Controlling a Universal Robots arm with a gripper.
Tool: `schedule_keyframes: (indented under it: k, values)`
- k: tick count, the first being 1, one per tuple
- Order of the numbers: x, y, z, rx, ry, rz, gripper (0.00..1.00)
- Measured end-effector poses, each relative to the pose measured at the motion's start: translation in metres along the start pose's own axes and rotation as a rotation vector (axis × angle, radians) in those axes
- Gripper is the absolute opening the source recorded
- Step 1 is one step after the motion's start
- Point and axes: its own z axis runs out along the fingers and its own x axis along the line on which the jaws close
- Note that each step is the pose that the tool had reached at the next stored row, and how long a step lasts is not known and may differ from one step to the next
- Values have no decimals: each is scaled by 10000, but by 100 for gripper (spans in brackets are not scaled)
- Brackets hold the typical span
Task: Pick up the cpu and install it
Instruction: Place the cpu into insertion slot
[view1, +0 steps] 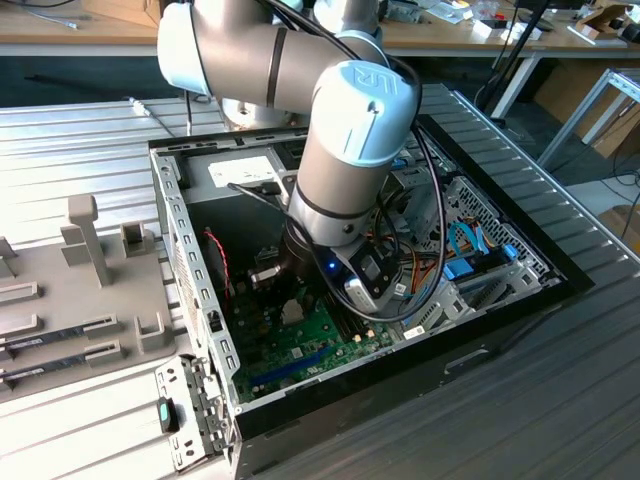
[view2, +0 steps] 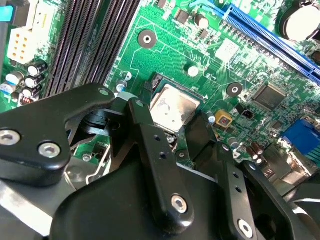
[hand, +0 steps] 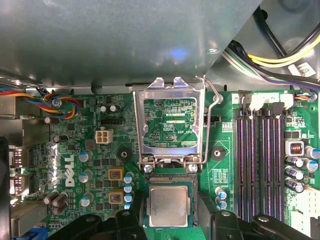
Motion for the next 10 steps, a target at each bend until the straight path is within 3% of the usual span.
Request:
schedule_keyframes:
  k: [10]
  values:
    - [4, -5, -25, 10, 1, -46, 55]
